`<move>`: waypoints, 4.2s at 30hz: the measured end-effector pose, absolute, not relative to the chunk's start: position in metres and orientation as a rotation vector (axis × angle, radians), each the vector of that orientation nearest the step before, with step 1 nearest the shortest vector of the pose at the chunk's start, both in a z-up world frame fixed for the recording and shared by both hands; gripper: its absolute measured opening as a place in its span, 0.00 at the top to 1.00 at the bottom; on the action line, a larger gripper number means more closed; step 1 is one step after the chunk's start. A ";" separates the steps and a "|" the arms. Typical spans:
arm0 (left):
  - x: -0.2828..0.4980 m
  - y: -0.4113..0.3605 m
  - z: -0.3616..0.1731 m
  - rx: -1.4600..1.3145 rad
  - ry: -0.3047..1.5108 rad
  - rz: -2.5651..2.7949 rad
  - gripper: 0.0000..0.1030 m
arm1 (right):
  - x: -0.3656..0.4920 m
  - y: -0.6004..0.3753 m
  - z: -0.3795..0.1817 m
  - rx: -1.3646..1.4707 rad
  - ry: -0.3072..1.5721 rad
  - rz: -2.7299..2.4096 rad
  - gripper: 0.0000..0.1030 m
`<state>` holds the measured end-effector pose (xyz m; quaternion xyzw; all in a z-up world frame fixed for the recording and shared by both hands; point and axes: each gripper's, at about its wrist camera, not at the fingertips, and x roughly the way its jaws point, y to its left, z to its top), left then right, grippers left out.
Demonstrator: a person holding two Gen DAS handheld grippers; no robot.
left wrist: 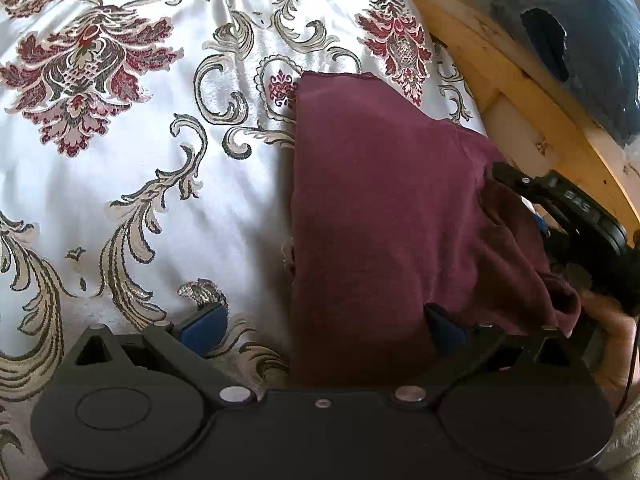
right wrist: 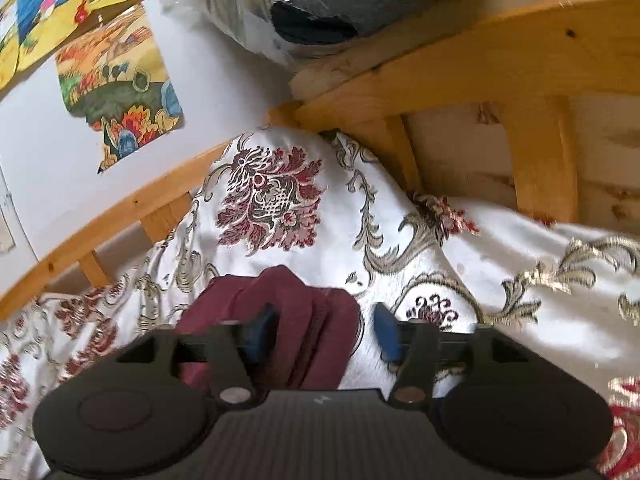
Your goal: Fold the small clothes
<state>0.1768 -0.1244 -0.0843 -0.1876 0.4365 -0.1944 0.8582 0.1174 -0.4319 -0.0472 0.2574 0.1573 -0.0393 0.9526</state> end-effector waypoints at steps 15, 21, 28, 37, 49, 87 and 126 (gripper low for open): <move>0.177 -0.123 -0.083 -0.386 0.921 -0.412 0.00 | 0.115 -0.411 -0.050 0.404 0.413 -0.079 0.09; 0.177 -0.123 -0.083 -0.387 0.918 -0.414 0.00 | 0.115 -0.421 -0.048 0.560 0.328 0.037 0.08; 0.175 -0.120 -0.085 -0.399 0.915 -0.418 0.00 | 0.135 -0.426 -0.054 0.552 0.412 -0.014 0.25; 0.174 -0.123 -0.085 -0.390 0.908 -0.408 0.00 | 0.126 -0.438 -0.060 0.708 0.420 0.080 0.61; 0.173 -0.121 -0.084 -0.395 0.905 -0.417 0.00 | 0.130 -0.431 -0.064 0.662 0.414 0.032 0.63; 0.244 -0.119 -0.078 -0.518 1.016 -0.566 0.11 | 0.130 -0.423 -0.063 0.604 0.391 -0.014 0.59; 0.253 -0.103 -0.033 -0.071 0.664 -0.338 0.61 | 0.192 -0.294 -0.029 -0.048 0.193 -0.071 0.74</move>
